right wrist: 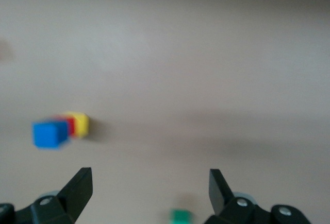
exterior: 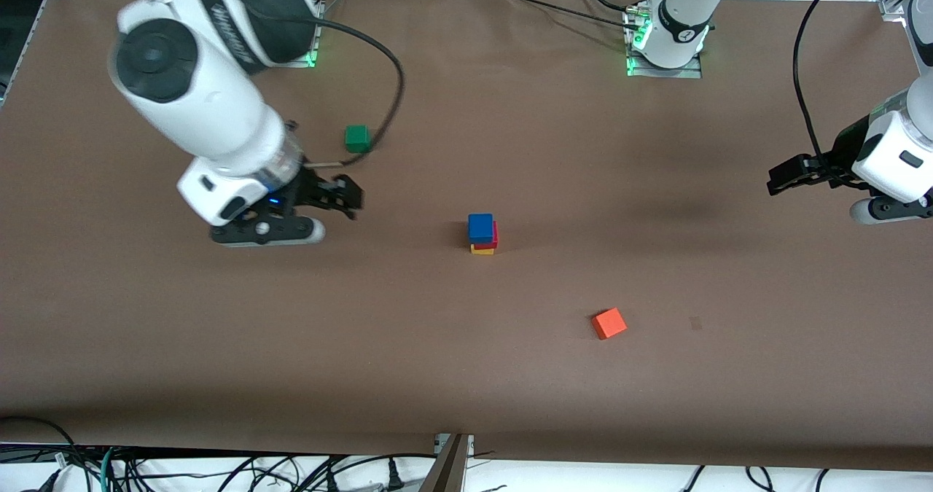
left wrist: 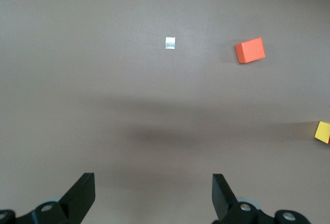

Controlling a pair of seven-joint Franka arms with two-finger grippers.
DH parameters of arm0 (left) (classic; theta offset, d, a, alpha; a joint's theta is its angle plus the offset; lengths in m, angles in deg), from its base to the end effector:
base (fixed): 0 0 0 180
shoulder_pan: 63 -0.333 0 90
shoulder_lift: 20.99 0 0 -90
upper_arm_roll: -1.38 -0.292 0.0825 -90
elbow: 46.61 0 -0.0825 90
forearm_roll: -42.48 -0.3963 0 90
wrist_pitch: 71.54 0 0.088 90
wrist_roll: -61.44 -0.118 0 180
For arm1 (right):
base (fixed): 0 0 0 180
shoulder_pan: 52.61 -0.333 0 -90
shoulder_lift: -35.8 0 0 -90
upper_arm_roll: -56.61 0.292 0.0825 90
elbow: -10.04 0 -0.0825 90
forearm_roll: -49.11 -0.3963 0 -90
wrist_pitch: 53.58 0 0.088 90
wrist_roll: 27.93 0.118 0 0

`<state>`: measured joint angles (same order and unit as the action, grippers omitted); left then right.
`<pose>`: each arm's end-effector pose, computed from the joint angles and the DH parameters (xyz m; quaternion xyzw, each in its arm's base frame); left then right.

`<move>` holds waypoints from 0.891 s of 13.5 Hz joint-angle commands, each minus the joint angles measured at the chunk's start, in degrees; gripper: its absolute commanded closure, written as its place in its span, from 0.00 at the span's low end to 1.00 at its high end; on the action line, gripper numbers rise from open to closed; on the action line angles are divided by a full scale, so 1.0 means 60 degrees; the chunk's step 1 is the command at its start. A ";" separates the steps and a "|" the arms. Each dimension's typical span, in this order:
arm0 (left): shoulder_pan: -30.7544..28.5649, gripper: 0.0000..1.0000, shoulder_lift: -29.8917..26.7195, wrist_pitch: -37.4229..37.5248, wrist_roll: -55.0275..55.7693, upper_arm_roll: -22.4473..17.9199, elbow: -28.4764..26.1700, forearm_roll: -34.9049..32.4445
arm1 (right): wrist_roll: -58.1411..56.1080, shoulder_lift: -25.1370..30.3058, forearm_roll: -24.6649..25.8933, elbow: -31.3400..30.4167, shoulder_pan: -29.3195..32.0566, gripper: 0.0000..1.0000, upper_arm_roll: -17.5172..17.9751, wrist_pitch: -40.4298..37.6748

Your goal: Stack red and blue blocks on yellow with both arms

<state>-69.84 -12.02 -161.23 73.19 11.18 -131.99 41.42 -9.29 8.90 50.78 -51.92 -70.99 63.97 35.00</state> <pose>0.6057 -0.0225 0.5373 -0.9963 -0.0768 0.0397 0.0010 0.6292 0.2763 0.5298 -0.9984 -0.0547 0.0061 0.0131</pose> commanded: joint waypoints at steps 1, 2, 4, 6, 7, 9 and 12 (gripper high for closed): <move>-0.0047 0.00 0.0059 0.0037 -0.0230 -0.0007 0.0168 0.0191 | -0.1114 0.1080 -0.0293 -0.1036 0.0017 0.00 -0.0872 -0.0554; -0.0047 0.00 0.0044 0.0037 -0.0230 -0.0007 0.0168 0.0191 | -0.1289 0.1636 -0.0294 -0.1694 0.0017 0.00 -0.1180 -0.0482; -0.0047 0.00 0.0044 0.0051 -0.0230 -0.0007 0.0168 0.0205 | -0.1481 0.2444 -0.0294 -0.2910 0.0017 0.00 -0.1620 -0.0176; -0.0047 0.00 0.0059 0.0051 -0.0230 -0.0007 0.0168 0.0205 | -0.1685 0.2812 -0.0308 -0.3879 0.0017 0.00 -0.1900 0.0497; -0.0047 0.00 0.0044 0.0037 -0.0230 -0.0007 0.0168 0.0205 | -0.1773 0.2871 -0.0366 -0.4072 0.0017 0.00 -0.1944 0.0732; -0.0047 0.00 0.0059 0.0037 -0.0230 -0.0007 0.0168 0.0205 | -0.2166 0.2813 -0.0455 -0.4204 0.0104 0.00 -0.1988 0.0779; -0.0047 0.00 0.0044 0.0052 -0.0230 -0.0007 0.0168 0.0220 | -0.2565 0.3178 -0.0455 -0.4994 0.0295 0.00 -0.2018 0.1012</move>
<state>-69.84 -12.02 -161.23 73.19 11.18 -131.98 41.42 -22.53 23.94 49.29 -76.55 -70.03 51.98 39.12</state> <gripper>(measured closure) 0.000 0.000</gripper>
